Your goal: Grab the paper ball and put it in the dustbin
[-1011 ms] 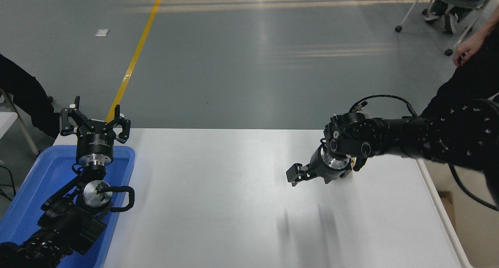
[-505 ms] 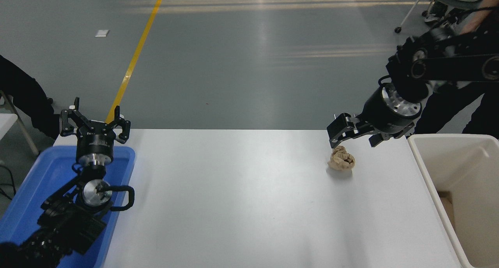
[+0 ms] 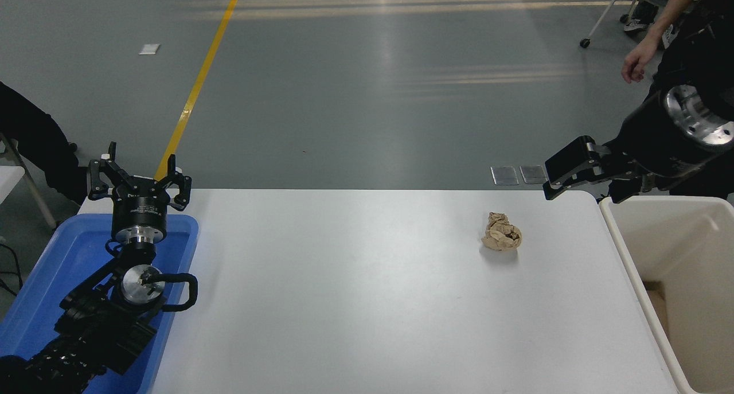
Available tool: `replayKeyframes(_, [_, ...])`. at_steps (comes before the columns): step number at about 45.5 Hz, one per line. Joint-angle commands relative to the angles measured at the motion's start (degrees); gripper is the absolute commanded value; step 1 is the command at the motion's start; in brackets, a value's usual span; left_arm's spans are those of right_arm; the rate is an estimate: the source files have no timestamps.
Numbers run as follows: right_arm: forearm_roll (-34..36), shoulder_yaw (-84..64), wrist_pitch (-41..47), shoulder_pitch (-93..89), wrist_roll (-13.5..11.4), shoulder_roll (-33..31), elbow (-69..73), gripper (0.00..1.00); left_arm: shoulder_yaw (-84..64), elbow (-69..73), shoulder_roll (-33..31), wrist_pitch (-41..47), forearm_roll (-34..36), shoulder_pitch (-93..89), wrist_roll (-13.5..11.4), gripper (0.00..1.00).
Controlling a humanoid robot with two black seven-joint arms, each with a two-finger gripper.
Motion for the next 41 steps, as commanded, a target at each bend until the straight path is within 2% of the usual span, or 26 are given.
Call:
replayKeyframes(1, [-0.26,-0.77,-14.87,-5.44,-0.02,5.14,-3.66,1.00,0.03,0.00,0.00,-0.08,0.06,0.00,0.05,0.99])
replayKeyframes(15, [-0.17,0.28,-32.72,-24.42,-0.02,15.59,-17.54,1.00,0.03,0.00,0.00,-0.08,0.06,0.00,0.05,0.99])
replayKeyframes(21, [-0.35,0.46,-37.56,-33.82,-0.02,18.33,-25.72,1.00,0.11,-0.09,0.00,-0.08,0.15,0.00,0.13,0.99])
replayKeyframes(32, [-4.48,4.41,-41.78,-53.95,0.07,22.81,-41.98,1.00,0.11,0.00,0.00,-0.17,0.15,-0.09,0.13,0.99])
replayKeyframes(41, [-4.83,14.51,-42.22,-62.31,-0.02,25.09,-46.56,1.00,0.11,0.00,0.00,-0.08,0.15,-0.09,0.13,0.99])
